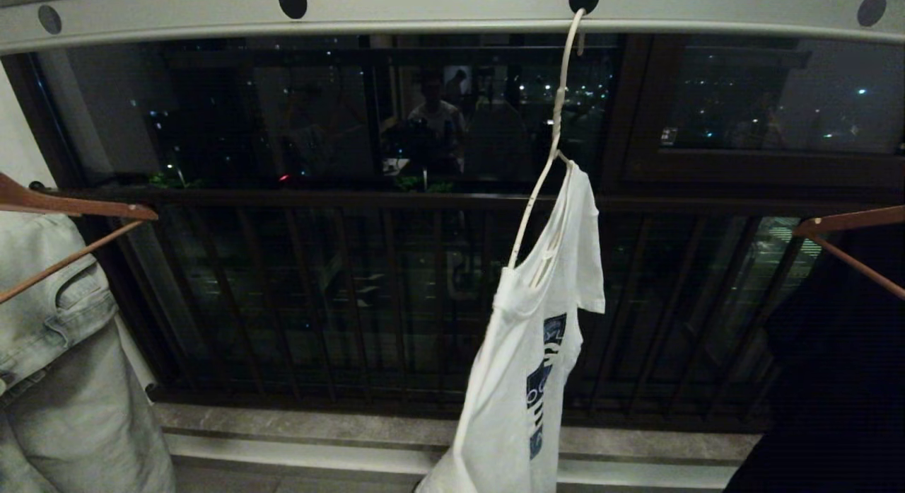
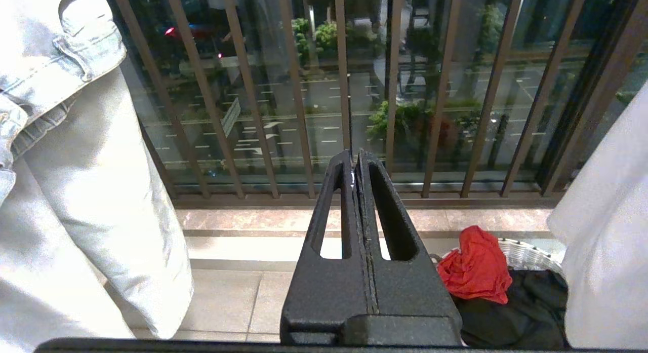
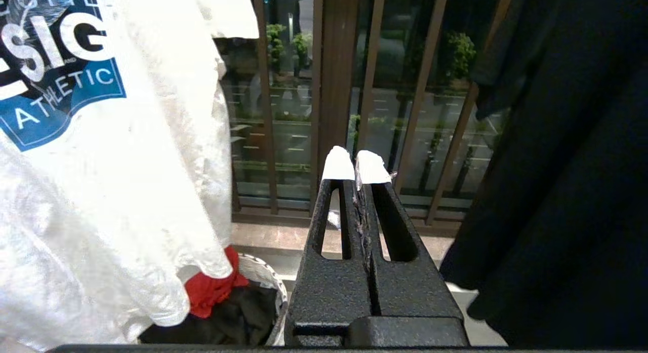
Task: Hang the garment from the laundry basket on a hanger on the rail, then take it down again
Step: Take the clothes off the clothes rack
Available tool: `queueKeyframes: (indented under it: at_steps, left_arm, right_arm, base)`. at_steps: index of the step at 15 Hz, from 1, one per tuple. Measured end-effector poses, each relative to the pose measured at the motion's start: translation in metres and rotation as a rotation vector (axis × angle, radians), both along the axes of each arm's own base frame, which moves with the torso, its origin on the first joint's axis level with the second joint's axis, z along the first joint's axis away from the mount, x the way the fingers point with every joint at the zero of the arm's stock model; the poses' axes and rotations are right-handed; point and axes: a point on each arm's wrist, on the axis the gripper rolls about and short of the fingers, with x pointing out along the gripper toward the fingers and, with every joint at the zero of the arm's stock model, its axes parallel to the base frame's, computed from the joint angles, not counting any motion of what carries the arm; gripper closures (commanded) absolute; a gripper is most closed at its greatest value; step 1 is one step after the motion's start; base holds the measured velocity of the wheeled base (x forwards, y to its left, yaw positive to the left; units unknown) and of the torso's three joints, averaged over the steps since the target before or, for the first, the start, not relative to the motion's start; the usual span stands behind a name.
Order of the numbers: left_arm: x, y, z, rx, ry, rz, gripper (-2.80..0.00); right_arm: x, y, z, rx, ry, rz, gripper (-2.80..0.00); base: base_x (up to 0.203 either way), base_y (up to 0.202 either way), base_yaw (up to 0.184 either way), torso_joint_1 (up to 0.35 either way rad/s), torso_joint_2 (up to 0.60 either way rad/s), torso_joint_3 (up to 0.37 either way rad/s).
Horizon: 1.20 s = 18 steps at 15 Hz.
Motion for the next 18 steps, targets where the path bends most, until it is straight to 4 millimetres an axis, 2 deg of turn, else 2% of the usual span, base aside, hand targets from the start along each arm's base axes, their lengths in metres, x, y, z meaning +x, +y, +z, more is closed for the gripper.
queueKeyframes:
  at_steps: [18]
  left_arm:
    - [0.0001, 0.0, -0.0003, -0.001, 0.0, 0.0, 0.0]
  right_arm:
    - [0.0, 0.0, 0.0, 0.0, 0.0, 0.0, 0.0]
  base:
    - [0.0, 0.0, 0.0, 0.0, 0.0, 0.0]
